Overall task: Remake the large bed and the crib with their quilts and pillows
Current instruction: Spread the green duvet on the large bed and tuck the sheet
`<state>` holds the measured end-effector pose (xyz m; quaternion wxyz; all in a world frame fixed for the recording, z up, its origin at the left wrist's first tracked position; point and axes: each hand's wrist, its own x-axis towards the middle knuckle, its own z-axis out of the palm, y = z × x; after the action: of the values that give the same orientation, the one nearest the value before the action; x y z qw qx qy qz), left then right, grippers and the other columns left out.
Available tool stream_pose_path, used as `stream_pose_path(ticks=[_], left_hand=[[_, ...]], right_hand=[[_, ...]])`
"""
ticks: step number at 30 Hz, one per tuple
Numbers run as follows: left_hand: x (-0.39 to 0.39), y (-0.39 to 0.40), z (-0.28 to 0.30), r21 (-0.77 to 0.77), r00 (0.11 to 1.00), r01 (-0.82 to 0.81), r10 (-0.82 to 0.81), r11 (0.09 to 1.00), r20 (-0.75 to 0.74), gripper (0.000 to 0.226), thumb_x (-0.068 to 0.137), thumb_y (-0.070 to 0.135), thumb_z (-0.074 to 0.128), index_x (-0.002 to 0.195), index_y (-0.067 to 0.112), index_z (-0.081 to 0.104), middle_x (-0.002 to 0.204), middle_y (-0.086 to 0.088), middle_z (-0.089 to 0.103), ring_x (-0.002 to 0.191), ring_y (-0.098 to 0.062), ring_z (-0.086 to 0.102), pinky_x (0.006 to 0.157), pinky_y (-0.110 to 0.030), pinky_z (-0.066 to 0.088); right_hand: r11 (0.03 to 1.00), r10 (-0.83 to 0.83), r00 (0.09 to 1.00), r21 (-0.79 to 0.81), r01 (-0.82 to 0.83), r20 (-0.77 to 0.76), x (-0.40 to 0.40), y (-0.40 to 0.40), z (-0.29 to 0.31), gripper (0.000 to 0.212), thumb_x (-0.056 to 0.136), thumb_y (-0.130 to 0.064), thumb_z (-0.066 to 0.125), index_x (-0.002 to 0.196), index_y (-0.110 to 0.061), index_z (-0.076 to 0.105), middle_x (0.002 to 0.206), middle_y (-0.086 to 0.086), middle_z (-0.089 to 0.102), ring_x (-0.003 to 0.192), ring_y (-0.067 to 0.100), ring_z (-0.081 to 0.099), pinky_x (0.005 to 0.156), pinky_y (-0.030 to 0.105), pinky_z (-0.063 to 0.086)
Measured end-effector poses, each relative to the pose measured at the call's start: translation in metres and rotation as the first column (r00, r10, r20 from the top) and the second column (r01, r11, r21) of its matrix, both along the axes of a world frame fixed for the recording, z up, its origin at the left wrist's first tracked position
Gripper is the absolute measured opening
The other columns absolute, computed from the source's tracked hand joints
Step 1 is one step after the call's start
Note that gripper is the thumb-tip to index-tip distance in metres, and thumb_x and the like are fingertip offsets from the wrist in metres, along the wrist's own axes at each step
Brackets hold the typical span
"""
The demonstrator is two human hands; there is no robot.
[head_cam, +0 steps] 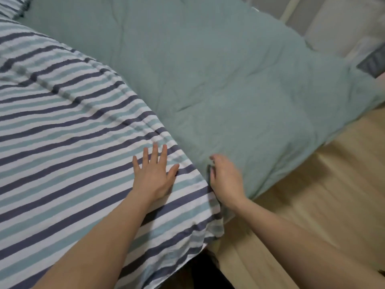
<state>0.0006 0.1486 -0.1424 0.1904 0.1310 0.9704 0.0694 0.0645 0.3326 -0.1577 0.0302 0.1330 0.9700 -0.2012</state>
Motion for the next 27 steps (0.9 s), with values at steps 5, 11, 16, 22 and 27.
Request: stream_pose_path(ticks=[5, 11, 16, 22, 27], left_hand=[[-0.03, 0.064, 0.0, 0.008, 0.986, 0.12, -0.118, 0.993, -0.117, 0.07, 0.097, 0.057, 0.018, 0.153, 0.023, -0.007, 0.161, -0.004, -0.01, 0.148, -0.024, -0.008, 0.119, -0.046, -0.004], [-0.072, 0.151, -0.039, -0.035, 0.995, 0.063, -0.065, 0.997, -0.071, 0.073, 0.095, 0.061, 0.02, 0.153, 0.026, -0.009, 0.16, -0.008, -0.015, 0.148, -0.027, -0.01, 0.119, -0.046, -0.003], [-0.097, 0.311, -0.05, 0.072, 0.981, 0.193, -0.192, 0.979, -0.026, 0.079, 0.09, 0.068, 0.012, 0.153, 0.025, -0.007, 0.159, -0.009, -0.017, 0.147, -0.027, -0.013, 0.118, -0.047, -0.005], [-0.127, 0.443, -0.054, 0.085, 0.97, 0.189, -0.172, 0.978, -0.171, 0.076, 0.089, 0.058, 0.021, 0.151, 0.014, 0.023, 0.158, -0.014, 0.016, 0.146, -0.033, 0.015, 0.116, -0.05, 0.005], [-0.134, 0.497, -0.07, 0.012, 0.606, 0.789, -0.777, 0.614, -0.172, 0.068, 0.097, 0.057, 0.02, 0.147, 0.014, 0.035, 0.153, -0.007, 0.033, 0.141, -0.025, 0.033, 0.112, -0.041, 0.016]], right_hand=[[0.973, 0.183, 0.981, 0.151, -0.173, -0.058, -0.085, 0.045, -0.01, 0.059, 0.097, -0.036, 0.044, 0.149, -0.014, 0.027, 0.157, 0.011, 0.02, 0.146, 0.028, 0.017, 0.118, 0.039, 0.008], [0.883, 0.353, 0.936, 0.334, -0.33, -0.009, -0.128, 0.159, -0.055, 0.062, 0.093, -0.049, 0.026, 0.146, -0.018, 0.038, 0.154, 0.008, 0.031, 0.143, 0.023, 0.027, 0.118, 0.039, 0.005], [0.906, -0.247, 0.968, 0.365, 0.215, 0.044, -0.088, 0.365, -0.066, 0.056, 0.097, -0.039, 0.034, 0.146, -0.014, 0.036, 0.156, 0.008, 0.026, 0.145, 0.023, 0.022, 0.118, 0.044, 0.009], [0.947, -0.021, 0.996, 0.318, 0.05, -0.092, -0.13, 0.446, -0.05, 0.062, 0.09, -0.045, 0.033, 0.14, -0.012, 0.045, 0.148, 0.015, 0.039, 0.138, 0.03, 0.036, 0.114, 0.043, 0.017], [0.891, -0.013, 1.0, 0.454, 0.0, 0.025, -0.15, 0.543, -0.061, 0.06, 0.092, -0.042, 0.028, 0.145, -0.017, 0.039, 0.153, 0.007, 0.034, 0.142, 0.022, 0.031, 0.116, 0.04, 0.011]])
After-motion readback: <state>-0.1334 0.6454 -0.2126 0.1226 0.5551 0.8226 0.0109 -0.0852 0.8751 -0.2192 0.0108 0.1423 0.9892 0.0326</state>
